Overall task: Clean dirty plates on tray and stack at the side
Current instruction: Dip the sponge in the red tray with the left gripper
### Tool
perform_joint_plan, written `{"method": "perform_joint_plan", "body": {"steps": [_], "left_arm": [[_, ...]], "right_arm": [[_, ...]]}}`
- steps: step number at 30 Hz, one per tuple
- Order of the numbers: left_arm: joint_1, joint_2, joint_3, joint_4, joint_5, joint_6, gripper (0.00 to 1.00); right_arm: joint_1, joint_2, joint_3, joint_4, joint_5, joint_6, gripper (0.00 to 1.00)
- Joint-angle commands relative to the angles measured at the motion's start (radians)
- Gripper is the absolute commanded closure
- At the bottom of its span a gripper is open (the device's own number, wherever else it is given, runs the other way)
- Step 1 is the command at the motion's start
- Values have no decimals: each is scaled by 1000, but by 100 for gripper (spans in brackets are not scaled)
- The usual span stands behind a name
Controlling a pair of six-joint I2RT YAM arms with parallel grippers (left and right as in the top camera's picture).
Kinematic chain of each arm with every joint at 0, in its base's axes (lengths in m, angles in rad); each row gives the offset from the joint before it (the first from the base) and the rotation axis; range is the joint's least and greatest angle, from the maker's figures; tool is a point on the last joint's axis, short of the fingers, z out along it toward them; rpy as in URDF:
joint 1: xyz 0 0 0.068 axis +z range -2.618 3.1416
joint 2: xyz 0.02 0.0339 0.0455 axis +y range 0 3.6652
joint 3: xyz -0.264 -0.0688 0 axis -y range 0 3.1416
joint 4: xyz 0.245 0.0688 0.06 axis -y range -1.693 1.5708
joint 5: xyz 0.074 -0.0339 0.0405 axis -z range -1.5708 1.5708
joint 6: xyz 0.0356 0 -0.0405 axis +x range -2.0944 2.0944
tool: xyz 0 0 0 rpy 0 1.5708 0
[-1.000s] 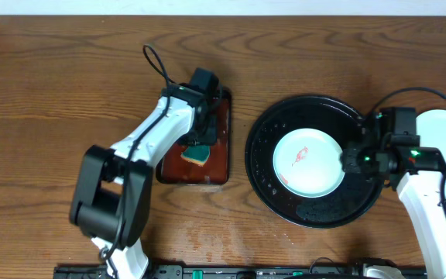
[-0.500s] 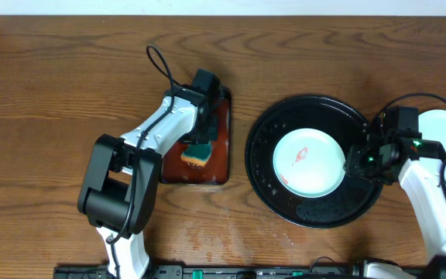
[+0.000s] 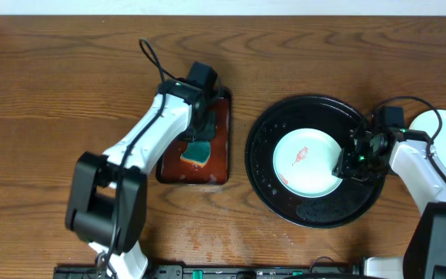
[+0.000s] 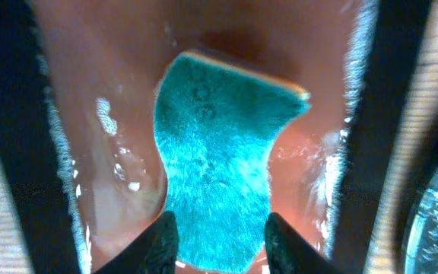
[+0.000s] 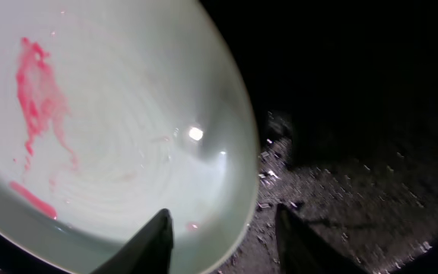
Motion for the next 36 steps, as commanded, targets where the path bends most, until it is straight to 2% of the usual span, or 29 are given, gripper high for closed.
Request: {"method": "perform_joint_plan", "body": {"steps": [1, 3, 5, 9, 12, 13, 14, 16, 21, 27, 29, 33, 36], "left_arm": [[1, -27, 20, -17, -1, 14, 60], [1, -23, -4, -11, -1, 14, 59], [1, -12, -40, 15, -1, 14, 55], [1, 35, -119, 124, -1, 14, 54], [1, 79, -154, 187, 0, 9, 55], [1, 93, -154, 192, 3, 10, 58], [1, 102, -154, 198, 9, 10, 67], [2, 105, -154, 201, 11, 10, 90], [2, 94, -114, 159, 10, 10, 92], [1, 31, -11, 38, 10, 11, 93], [-1, 12, 27, -3, 12, 11, 93], [-22, -31, 100, -63, 62, 11, 92], [-57, -56, 121, -45, 172, 10, 92]], "right_arm": [[-6, 27, 7, 16, -46, -39, 78], [-6, 29, 7, 19, -45, -37, 81], [-6, 29, 7, 23, -40, -37, 73], [-6, 30, 7, 32, -19, -37, 72], [-6, 30, 7, 34, -19, -32, 65], [-6, 30, 7, 33, -19, -31, 64], [-6, 30, 7, 33, -19, -29, 64], [-6, 30, 7, 34, -19, -29, 64], [-8, 30, 7, 38, -8, -28, 62], [-7, 30, 7, 69, 6, -30, 61], [-6, 30, 5, 84, -18, -42, 63], [6, 30, -19, 116, -50, -55, 82], [19, 30, -58, 145, -50, -34, 85]]}}
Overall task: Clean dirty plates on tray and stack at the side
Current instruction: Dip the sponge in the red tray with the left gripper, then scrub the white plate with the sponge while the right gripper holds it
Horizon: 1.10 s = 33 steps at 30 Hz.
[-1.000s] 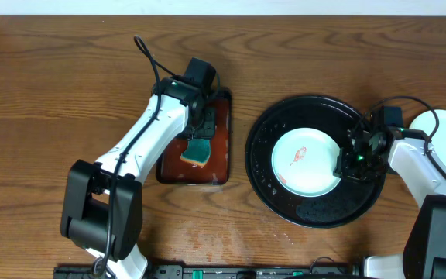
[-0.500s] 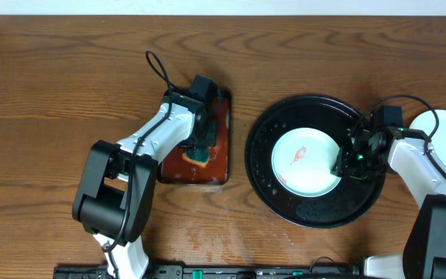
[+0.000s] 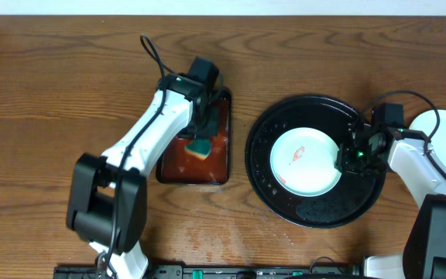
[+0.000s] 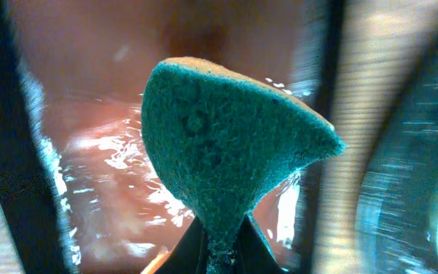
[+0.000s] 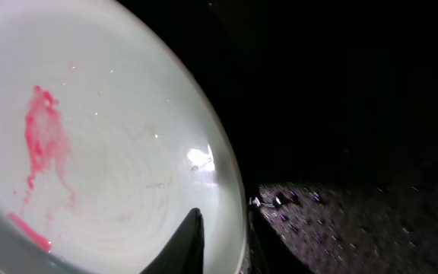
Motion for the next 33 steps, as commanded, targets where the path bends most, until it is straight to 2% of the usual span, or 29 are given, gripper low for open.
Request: {"method": "perform_joint_plan", "body": {"steps": [1, 3, 8, 10, 11, 17, 28, 30, 33], "left_arm": [[-52, -59, 45, 24, 151, 6, 92], [-90, -60, 45, 60, 198, 6, 92], [-194, -42, 45, 163, 201, 6, 93], [-235, -30, 45, 215, 201, -1, 93], [-255, -21, 45, 243, 201, -12, 93], [-359, 67, 45, 375, 201, -41, 93], [-422, 296, 45, 436, 298, -133, 93], [-415, 316, 45, 424, 274, -133, 93], [-403, 322, 45, 365, 85, -134, 93]], "right_arm": [[21, 2, -56, 24, -31, 17, 85], [22, 2, -86, 48, -31, 28, 87], [22, 2, -118, 77, -31, 32, 84], [22, 2, -118, 77, -30, 32, 98], [22, 2, -118, 77, -30, 32, 99], [27, 2, -118, 84, -29, 3, 99], [68, 2, -118, 84, 6, -21, 99], [68, 2, -118, 84, 11, -21, 99], [69, 2, -118, 77, 11, -21, 99]]}}
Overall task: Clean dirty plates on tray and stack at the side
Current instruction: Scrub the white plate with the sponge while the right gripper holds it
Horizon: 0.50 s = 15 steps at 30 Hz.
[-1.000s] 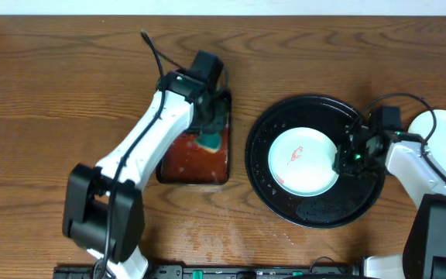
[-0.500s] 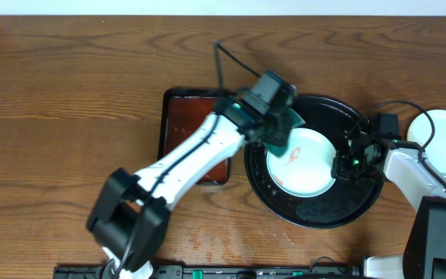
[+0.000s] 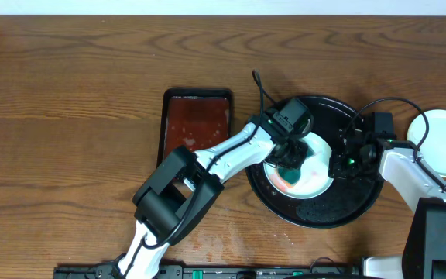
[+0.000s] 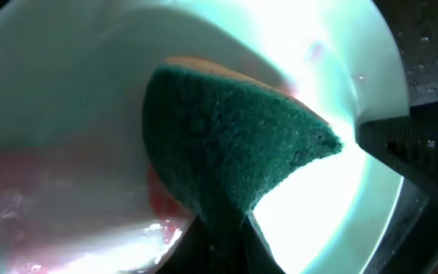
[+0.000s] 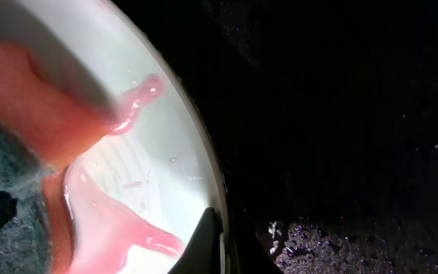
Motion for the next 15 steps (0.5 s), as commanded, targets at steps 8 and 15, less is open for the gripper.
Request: {"method": "perform_joint_plan", "body": {"steps": [8, 15], "left_arm": [[27, 45, 52, -235, -678, 45, 93], [64, 45, 52, -147, -380, 43, 93]], "right_arm": [[23, 18, -27, -23, 19, -30, 99], [23, 18, -27, -25, 19, -30, 99]]}}
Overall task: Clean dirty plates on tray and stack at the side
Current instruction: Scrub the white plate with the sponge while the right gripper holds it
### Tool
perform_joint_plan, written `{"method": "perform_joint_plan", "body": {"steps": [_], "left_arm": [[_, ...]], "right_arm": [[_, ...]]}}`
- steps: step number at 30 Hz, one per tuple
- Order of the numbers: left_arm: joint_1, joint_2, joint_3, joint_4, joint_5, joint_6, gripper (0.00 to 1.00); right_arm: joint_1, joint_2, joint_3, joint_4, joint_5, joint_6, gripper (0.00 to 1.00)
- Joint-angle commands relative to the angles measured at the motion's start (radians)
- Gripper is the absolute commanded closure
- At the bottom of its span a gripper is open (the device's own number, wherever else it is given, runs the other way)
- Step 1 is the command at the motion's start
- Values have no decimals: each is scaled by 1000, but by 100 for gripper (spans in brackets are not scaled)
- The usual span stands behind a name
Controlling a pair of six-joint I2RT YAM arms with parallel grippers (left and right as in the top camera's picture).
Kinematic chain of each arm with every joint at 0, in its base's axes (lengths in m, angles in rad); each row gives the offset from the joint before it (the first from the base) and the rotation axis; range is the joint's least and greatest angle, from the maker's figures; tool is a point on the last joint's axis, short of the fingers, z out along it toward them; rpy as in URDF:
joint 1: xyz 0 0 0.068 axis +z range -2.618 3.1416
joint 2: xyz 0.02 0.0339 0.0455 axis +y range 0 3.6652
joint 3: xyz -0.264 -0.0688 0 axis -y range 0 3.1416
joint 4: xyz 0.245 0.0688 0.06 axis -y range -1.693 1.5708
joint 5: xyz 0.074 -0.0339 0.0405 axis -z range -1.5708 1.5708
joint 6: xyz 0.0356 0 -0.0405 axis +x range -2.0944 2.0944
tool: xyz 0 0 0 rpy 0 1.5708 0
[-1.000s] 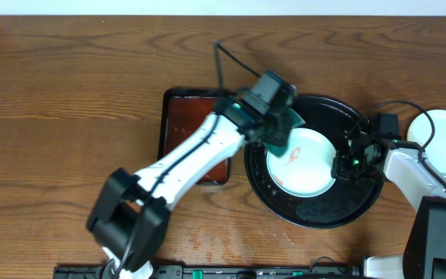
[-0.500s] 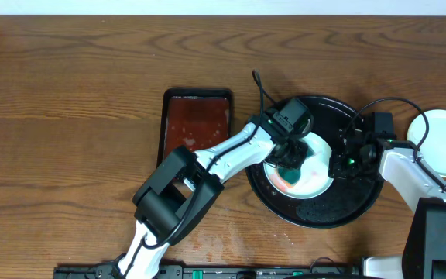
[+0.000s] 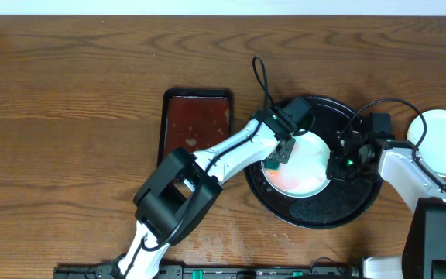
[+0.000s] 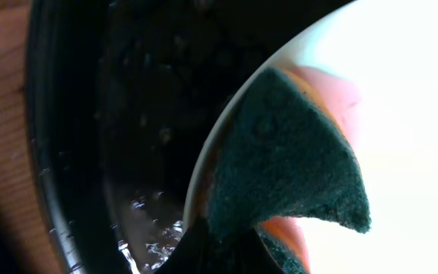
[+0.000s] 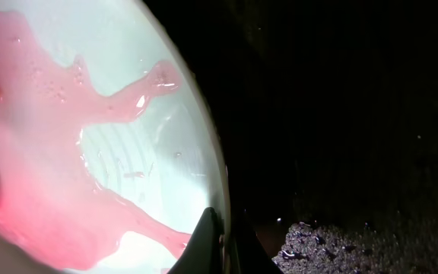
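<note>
A white plate (image 3: 304, 164) smeared with pink liquid lies in the round black tray (image 3: 316, 208). My left gripper (image 3: 277, 152) is shut on a green sponge (image 4: 287, 171), which presses on the plate's left edge. My right gripper (image 3: 336, 167) is shut on the plate's right rim (image 5: 217, 190). In the right wrist view the pink film (image 5: 44, 190) spreads across the plate. A clean white plate (image 3: 444, 139) sits on the table to the right of the tray.
A rectangular dark dish of reddish water (image 3: 194, 132) lies left of the tray. Cables loop above both wrists. The wooden table (image 3: 53, 93) extends to the left.
The sponge has shifted from the plate's middle to its left edge. The pink smear now covers more of the plate. My right gripper still grips the rim.
My left gripper stood open over the sponge in the water dish, with the right one open at the plate's rim. Then the left held the sponge lifted and the right had narrowed on the rim. Later the sponge was on the plate, and now at its left edge.
</note>
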Motion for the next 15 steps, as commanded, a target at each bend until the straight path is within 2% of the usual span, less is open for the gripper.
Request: {"method": "perform_joint_plan", "body": {"steps": [1, 3, 6, 10, 15], "left_arm": [[69, 45, -18, 64, 122, 11, 93], [68, 47, -18, 133, 331, -25, 92], [47, 51, -18, 241, 557, -58, 93], [3, 52, -18, 301, 570, -58, 92], [-19, 76, -18, 273, 568, -66, 93]], "right_arm": [[14, 18, -26, -7, 39, -29, 99], [14, 18, -26, -3, 39, -29, 99], [14, 18, -26, 0, 39, -29, 99], [14, 18, -26, -2, 39, -29, 99], [14, 18, -26, -2, 39, -29, 99]]}}
